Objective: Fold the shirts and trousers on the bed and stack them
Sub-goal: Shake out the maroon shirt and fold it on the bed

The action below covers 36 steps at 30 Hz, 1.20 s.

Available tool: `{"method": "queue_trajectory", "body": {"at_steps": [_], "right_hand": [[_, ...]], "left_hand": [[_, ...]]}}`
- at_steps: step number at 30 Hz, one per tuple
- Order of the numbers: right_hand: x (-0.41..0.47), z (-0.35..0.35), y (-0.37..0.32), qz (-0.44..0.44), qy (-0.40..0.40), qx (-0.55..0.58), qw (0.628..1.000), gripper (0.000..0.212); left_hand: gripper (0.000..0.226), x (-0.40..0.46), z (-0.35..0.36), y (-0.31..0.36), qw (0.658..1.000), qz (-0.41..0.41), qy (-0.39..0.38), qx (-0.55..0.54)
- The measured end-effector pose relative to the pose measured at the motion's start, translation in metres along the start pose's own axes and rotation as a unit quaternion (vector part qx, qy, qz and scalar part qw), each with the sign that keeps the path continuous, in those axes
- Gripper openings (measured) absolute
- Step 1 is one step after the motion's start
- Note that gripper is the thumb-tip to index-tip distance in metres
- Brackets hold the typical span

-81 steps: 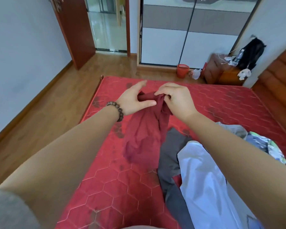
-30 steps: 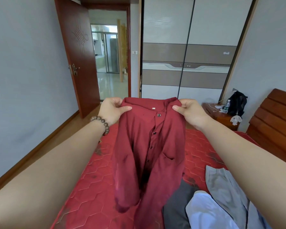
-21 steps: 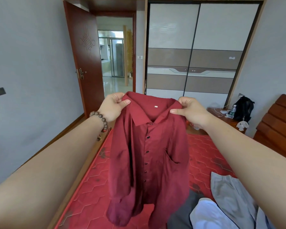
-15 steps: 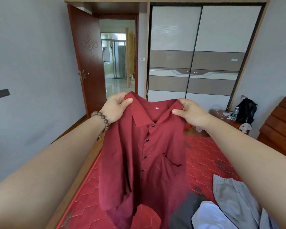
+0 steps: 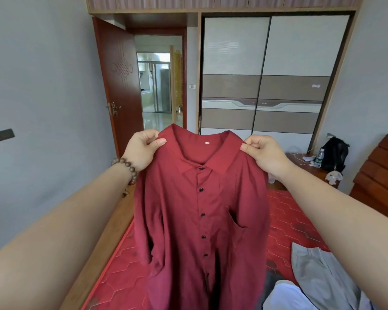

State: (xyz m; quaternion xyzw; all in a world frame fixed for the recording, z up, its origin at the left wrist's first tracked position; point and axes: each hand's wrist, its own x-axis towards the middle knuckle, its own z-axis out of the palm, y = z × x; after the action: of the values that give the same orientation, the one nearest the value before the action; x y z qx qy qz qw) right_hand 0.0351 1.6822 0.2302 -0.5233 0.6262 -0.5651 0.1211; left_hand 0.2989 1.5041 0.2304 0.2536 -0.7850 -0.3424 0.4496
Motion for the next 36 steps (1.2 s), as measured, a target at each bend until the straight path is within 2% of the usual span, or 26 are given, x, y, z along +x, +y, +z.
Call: {"method": "queue_trajectory", "body": {"at_steps": [4,8,13,18,22,25,27,30,33,36], "right_hand": [[0.004,-0.007,-0.006,-0.027,-0.014,-0.036,0.999,0.019],[0.009,-0.011,-0.008,-0.056,-0.009,-0.06,0.997,0.025],[0.007,-0.013,-0.007,-0.026,0.005,-0.007,1.0,0.024],[0.003,-0.018,-0.013,0.003,-0.022,0.036,0.999,0.013],[0.006,-0.022,-0.014,-0.008,-0.052,-0.009,0.999,0.014],[0.01,-0.023,-0.013,-0.015,-0.056,-0.021,0.998,0.019],[0.012,-0.022,-0.012,-0.013,-0.058,-0.021,0.998,0.022],[0.015,-0.022,-0.013,-0.007,-0.058,-0.02,0.998,0.019],[0.017,-0.025,-0.014,0.007,-0.069,-0.029,0.997,0.014],[0.018,-0.03,-0.022,0.025,-0.1,-0.016,0.995,0.009]], "left_hand": [[0.028,-0.002,0.0,0.006,0.998,0.03,0.029,0.056],[0.016,-0.001,-0.005,0.008,0.996,0.041,0.016,0.079],[0.016,0.0,-0.011,0.002,0.999,0.023,0.007,0.026],[0.019,0.0,-0.019,-0.001,0.993,0.045,0.061,0.095],[0.017,0.0,-0.025,-0.002,0.984,0.072,0.05,0.155],[0.014,0.001,-0.025,-0.003,0.976,0.09,0.082,0.181],[0.009,0.001,-0.025,-0.003,0.979,0.07,0.097,0.167],[0.009,0.002,-0.026,0.0,0.992,0.01,0.068,0.106],[0.018,0.005,-0.031,0.001,0.998,-0.039,-0.009,0.043],[0.021,0.007,-0.037,0.004,0.995,-0.061,-0.067,0.036]]}}
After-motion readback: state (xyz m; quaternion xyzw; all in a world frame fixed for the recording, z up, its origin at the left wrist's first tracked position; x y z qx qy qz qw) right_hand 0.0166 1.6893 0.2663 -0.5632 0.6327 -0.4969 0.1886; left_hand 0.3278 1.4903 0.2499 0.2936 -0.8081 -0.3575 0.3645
